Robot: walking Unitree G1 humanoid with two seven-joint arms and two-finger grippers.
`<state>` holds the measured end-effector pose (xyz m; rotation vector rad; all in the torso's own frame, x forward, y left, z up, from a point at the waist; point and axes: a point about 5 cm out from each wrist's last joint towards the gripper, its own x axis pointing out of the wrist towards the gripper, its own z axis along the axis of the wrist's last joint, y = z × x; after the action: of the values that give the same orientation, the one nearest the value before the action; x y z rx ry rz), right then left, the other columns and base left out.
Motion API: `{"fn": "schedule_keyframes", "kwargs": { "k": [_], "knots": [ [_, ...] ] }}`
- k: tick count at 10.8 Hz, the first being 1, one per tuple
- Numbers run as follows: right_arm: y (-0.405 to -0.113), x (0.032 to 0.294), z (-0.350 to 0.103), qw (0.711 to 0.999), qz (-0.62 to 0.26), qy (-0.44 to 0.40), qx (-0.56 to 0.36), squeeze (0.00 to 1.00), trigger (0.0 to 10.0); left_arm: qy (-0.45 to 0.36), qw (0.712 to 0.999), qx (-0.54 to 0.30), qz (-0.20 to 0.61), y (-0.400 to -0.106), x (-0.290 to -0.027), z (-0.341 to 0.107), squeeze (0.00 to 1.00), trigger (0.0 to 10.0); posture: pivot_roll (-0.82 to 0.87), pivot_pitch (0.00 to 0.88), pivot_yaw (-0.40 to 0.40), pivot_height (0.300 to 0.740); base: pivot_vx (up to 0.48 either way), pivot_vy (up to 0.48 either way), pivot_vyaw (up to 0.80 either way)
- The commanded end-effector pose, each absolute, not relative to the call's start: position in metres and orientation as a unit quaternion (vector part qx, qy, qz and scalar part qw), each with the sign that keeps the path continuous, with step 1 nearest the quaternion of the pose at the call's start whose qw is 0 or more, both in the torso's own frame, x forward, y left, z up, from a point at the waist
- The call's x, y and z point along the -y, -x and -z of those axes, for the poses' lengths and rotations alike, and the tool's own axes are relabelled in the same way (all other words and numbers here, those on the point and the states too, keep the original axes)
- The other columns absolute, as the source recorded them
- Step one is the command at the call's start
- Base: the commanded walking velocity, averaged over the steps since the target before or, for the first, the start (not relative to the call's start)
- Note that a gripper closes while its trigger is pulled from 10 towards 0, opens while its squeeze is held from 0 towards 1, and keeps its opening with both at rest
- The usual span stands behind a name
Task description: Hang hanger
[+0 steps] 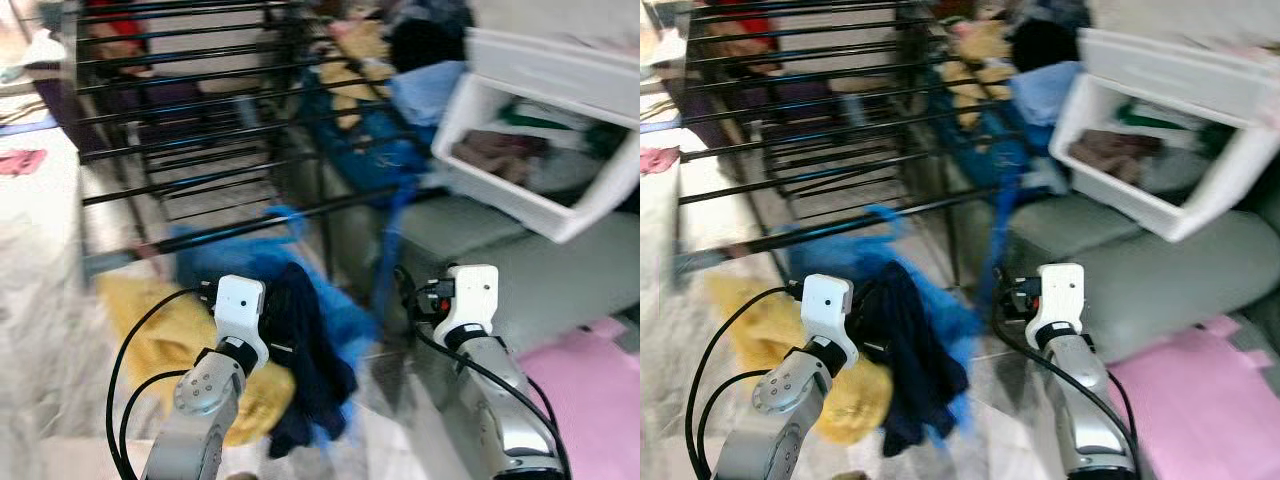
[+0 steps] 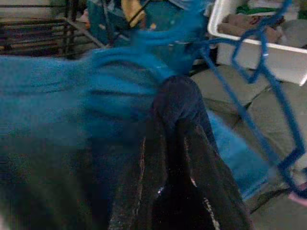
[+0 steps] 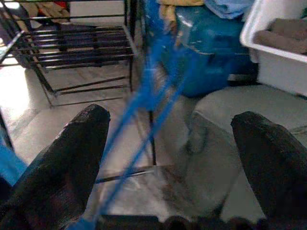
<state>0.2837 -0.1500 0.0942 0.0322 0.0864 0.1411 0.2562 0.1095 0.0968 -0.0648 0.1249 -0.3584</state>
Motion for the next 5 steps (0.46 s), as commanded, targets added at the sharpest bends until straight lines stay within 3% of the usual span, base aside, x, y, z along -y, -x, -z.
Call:
{"fn": "schedule_keyframes", "kwargs": {
  "k": [1, 5],
  "knots": [
    [-0.2845, 0.1481, -0.0952, 0.996, -0.075, -0.014, -0.041, 0.0, 10.0, 0.025, 0.983, -0.051, 0.174, -0.259, -0.1116, -0.1032, 0.0, 10.0, 0.01, 0.104, -0.035, 0.74, 0.0, 0.476, 0.0],
    [-0.2871, 0.1523, -0.0943, 0.998, -0.052, -0.003, -0.042, 0.0, 10.0, 0.023, 0.982, -0.045, 0.184, -0.2582, -0.1095, -0.1048, 0.0, 10.0, 0.01, 0.106, -0.034, 0.74, 0.0, 0.0, 0.0]
  ]
}}
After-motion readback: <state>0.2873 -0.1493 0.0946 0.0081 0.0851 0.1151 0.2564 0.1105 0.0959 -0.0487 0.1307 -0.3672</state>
